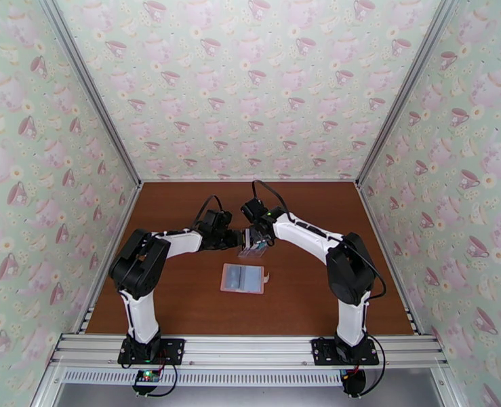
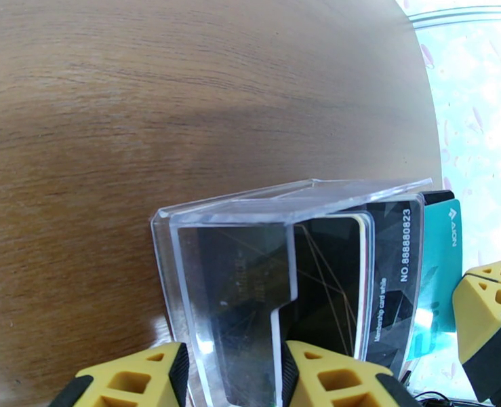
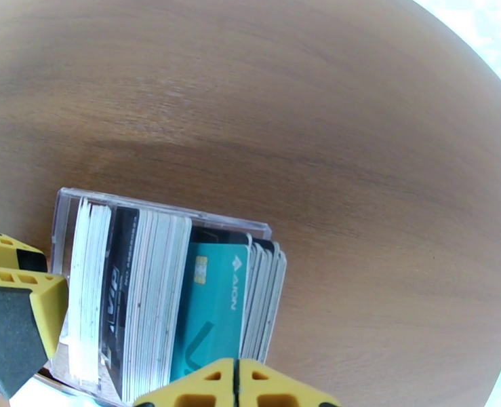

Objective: Put the credit cards into the card holder

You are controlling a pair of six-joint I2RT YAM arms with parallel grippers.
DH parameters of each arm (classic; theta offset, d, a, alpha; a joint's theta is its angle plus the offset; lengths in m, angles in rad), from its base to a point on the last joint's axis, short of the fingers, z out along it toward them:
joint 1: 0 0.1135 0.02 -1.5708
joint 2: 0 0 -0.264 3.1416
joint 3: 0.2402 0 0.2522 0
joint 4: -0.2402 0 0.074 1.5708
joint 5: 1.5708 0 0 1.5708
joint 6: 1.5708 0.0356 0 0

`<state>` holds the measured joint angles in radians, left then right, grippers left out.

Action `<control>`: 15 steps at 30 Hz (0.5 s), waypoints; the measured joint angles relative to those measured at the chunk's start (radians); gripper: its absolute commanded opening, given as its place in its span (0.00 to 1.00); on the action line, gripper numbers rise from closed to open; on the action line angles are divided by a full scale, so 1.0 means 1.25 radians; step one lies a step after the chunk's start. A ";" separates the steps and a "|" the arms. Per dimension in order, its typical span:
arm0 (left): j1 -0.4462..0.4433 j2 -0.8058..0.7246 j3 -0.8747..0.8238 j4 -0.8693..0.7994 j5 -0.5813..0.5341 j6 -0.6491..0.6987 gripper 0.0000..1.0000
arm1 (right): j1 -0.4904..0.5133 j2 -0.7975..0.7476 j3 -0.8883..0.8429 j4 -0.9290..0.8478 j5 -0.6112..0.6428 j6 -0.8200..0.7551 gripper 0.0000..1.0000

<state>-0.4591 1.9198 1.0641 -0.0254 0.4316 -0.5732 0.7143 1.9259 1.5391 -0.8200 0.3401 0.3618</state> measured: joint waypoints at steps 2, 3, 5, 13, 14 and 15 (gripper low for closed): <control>0.000 0.000 0.000 0.000 0.000 0.000 0.43 | 0.000 0.000 0.000 0.001 -0.005 0.000 0.04; 0.000 0.000 0.000 0.000 0.000 0.000 0.43 | 0.000 0.000 0.000 0.002 -0.007 0.000 0.04; 0.000 0.000 0.000 0.000 0.000 0.000 0.43 | 0.001 0.000 0.000 0.002 -0.011 0.000 0.04; 0.000 0.000 0.000 0.000 0.000 0.000 0.43 | 0.028 0.000 0.024 0.002 -0.033 0.000 0.04; 0.000 0.000 0.000 0.000 0.000 0.000 0.43 | 0.032 0.000 0.028 0.001 -0.034 0.000 0.04; 0.000 0.000 0.000 0.000 0.000 0.000 0.43 | 0.036 0.000 0.032 0.000 -0.038 0.000 0.04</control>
<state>-0.4591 1.9198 1.0641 -0.0254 0.4320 -0.5732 0.7593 1.9255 1.5791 -0.8200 0.2932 0.3622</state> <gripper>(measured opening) 0.426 0.042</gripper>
